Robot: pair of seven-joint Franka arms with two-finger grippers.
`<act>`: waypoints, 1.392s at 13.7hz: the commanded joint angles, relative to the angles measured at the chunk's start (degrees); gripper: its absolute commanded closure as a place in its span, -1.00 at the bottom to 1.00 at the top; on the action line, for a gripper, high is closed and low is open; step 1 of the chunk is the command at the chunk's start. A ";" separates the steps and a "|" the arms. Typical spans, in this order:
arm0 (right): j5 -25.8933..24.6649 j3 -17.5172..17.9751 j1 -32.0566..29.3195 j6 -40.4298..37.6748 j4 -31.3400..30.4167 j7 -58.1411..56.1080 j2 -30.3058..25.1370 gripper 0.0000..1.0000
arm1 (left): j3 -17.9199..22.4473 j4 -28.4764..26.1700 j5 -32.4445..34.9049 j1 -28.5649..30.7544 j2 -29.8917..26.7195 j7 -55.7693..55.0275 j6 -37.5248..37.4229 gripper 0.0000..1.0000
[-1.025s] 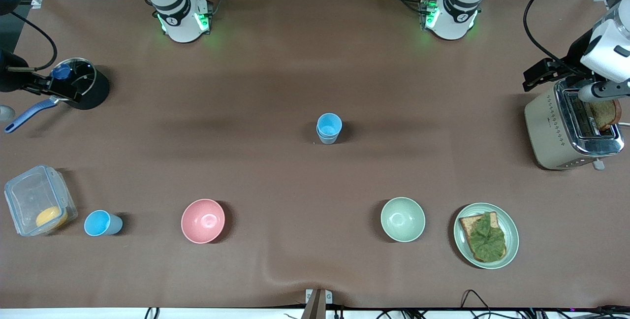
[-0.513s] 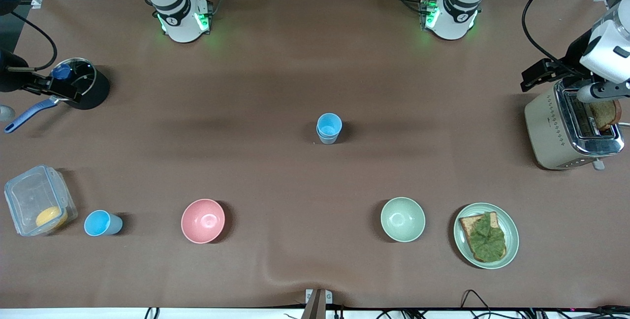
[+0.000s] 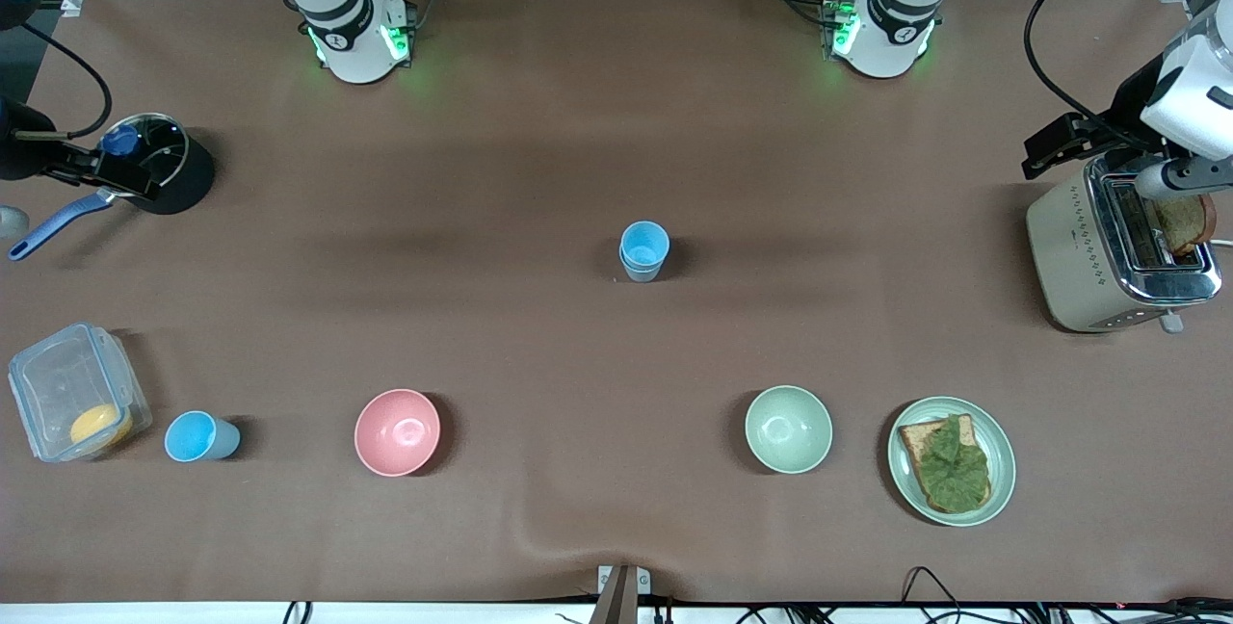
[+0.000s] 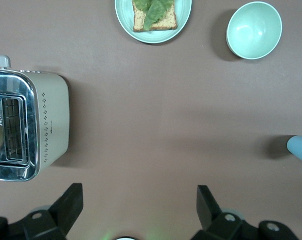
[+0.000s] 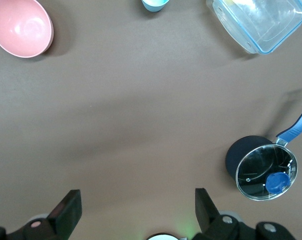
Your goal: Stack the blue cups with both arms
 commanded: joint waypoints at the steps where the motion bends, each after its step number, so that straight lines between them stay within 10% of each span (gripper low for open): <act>1: -0.97 0.92 -1.42 -0.83 1.15 -0.67 0.47 -1.00 | -0.13 1.47 -1.23 0.36 0.51 -0.38 -0.80 -1.00; 19: -0.97 0.83 -1.24 -1.18 1.06 0.03 0.47 -1.00 | -0.13 1.65 -1.14 0.28 0.95 -0.29 -0.88 -1.00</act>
